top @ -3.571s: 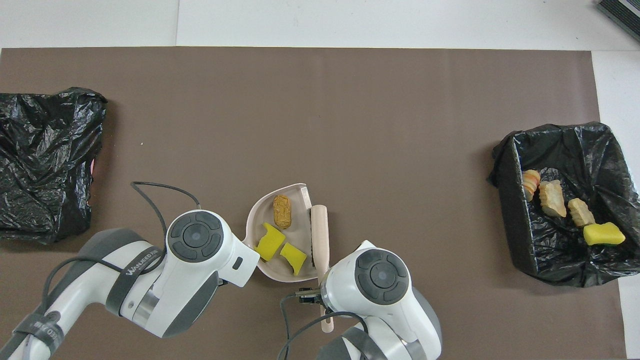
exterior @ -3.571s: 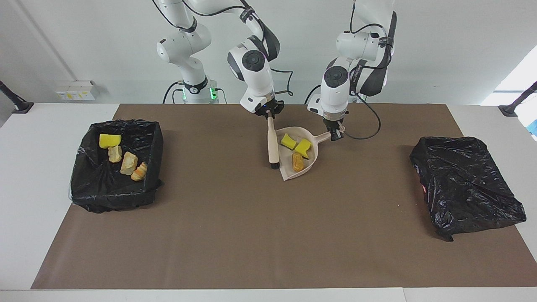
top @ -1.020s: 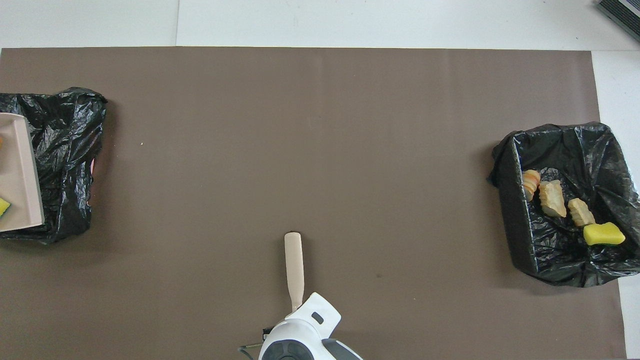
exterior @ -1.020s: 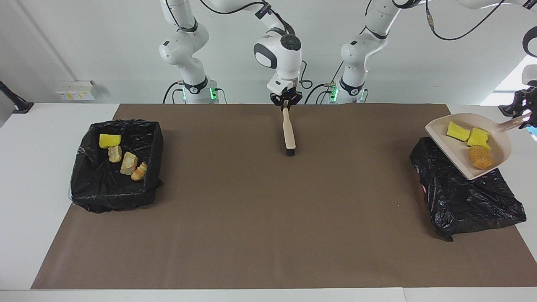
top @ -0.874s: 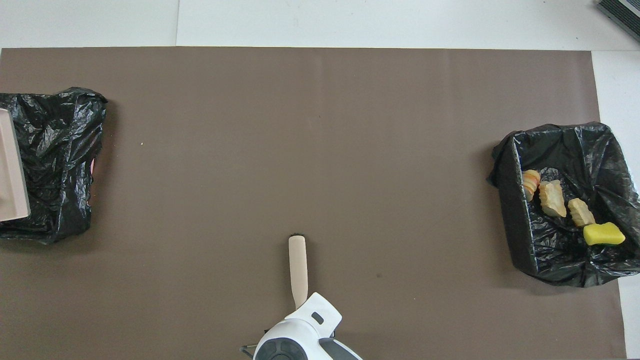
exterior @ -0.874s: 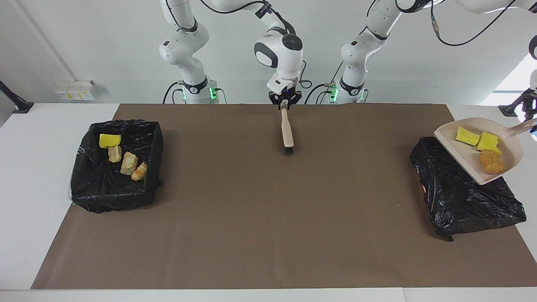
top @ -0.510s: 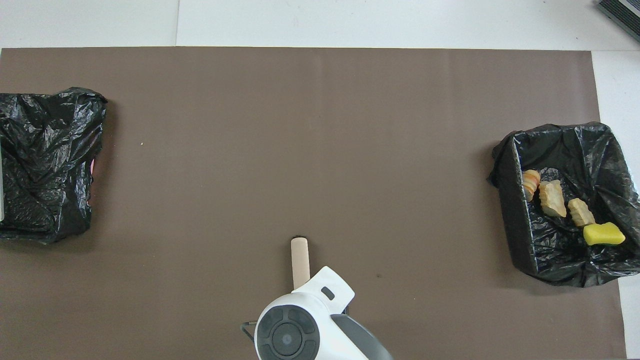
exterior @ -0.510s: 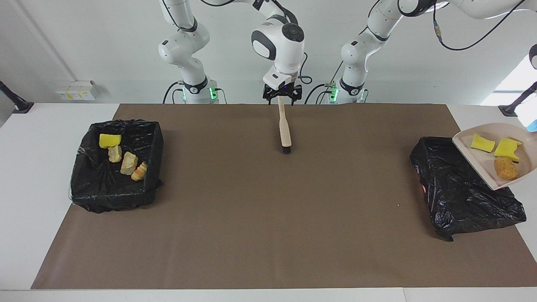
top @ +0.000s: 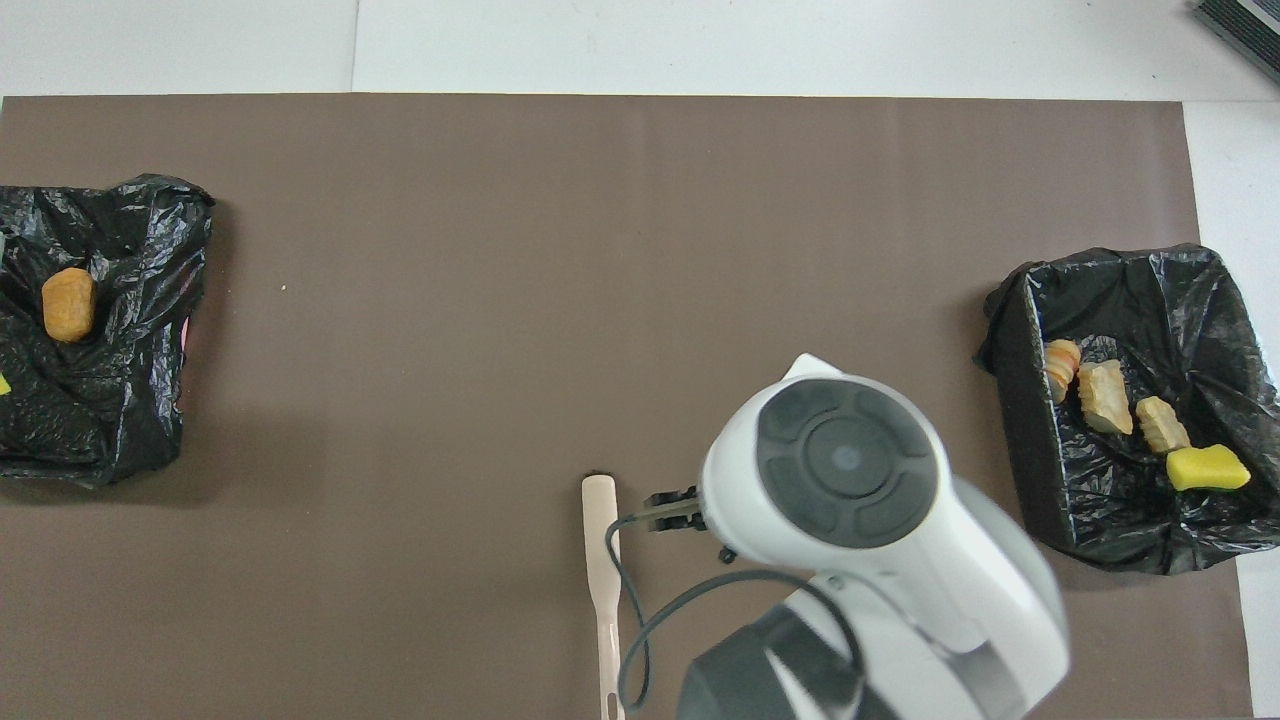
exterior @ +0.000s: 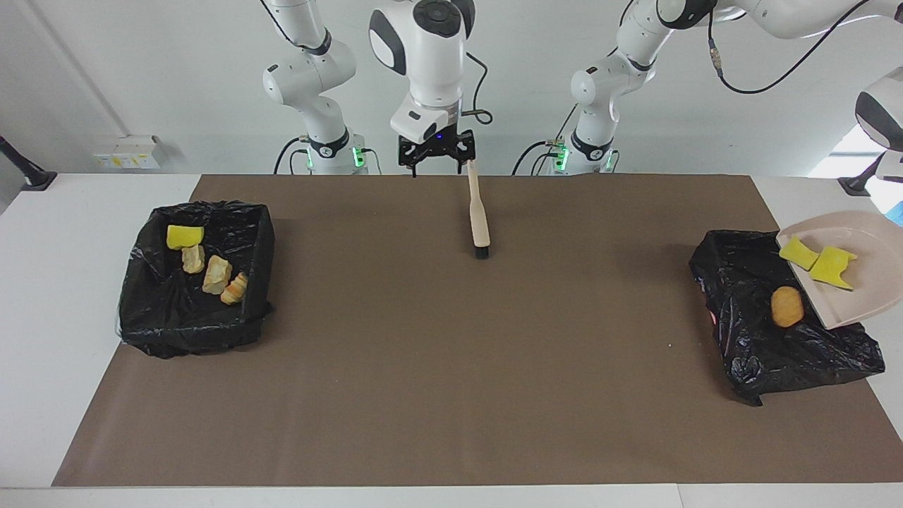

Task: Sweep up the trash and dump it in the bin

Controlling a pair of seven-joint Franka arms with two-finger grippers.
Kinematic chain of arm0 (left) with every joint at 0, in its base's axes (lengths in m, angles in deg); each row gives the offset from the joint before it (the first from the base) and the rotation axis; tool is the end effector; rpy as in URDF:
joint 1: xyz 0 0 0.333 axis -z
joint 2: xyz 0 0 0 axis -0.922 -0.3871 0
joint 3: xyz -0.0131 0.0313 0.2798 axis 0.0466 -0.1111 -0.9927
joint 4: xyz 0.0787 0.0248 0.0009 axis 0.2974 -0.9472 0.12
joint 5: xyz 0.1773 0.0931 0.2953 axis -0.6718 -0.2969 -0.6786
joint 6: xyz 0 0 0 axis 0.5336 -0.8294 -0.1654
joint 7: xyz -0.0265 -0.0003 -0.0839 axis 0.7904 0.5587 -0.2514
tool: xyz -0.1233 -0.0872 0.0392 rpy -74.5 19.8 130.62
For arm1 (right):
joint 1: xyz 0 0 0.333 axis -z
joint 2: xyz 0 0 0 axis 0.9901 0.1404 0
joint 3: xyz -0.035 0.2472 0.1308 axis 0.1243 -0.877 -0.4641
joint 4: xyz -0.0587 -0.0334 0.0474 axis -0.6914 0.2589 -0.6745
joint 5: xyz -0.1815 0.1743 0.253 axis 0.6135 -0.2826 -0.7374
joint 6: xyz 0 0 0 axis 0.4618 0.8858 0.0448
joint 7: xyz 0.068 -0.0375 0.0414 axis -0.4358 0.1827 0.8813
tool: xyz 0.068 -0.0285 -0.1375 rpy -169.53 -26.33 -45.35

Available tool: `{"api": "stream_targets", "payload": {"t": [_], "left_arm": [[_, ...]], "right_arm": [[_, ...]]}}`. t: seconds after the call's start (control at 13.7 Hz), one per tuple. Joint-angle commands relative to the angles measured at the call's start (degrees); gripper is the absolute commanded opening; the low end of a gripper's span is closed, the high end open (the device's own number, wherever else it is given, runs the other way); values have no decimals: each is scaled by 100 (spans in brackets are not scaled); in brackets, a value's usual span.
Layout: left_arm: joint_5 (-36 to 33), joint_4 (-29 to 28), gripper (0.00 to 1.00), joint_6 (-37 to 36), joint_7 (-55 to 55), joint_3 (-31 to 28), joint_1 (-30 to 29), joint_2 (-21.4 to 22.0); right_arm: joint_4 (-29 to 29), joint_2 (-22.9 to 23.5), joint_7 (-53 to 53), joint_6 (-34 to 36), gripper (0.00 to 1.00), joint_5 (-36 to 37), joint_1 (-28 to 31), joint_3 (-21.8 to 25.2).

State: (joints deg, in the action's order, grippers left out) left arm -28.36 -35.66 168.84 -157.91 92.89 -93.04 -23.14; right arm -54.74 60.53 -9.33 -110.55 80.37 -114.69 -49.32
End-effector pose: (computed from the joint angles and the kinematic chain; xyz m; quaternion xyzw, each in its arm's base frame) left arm 0.5763 0.2879 0.5090 -0.6234 0.6678 0.2880 0.2872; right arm 0.4217 0.2769 0.4684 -0.9963 -0.0699 0.0490 0.0005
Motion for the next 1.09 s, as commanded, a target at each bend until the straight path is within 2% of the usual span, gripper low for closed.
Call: {"api": "stream_targets", "payload": {"t": [0.0,0.22,0.44,0.58,0.87,1.02], "left_arm": [[-336,-48,0,-12,59,-63,42,49],[-819,-40,0,-90,172,-63,260,49],[-1082,-22,0,-232,383,-72,427,49],[-1671,-5,0,-599,830,-55,804,49],[-1621,39,0,-733,955,-55,929,67],[-1140,205,0,-759,947,-81,842,145]], "right_arm": [[424,42,1205,252,100,79,935,-54],[565,94,1981,243,100,105,1762,-54],[592,121,2097,164,100,176,2404,-54],[601,138,2097,120,100,219,2870,-54],[680,182,2149,-126,100,132,3627,-62],[724,174,2150,-117,100,150,3541,-36]]}}
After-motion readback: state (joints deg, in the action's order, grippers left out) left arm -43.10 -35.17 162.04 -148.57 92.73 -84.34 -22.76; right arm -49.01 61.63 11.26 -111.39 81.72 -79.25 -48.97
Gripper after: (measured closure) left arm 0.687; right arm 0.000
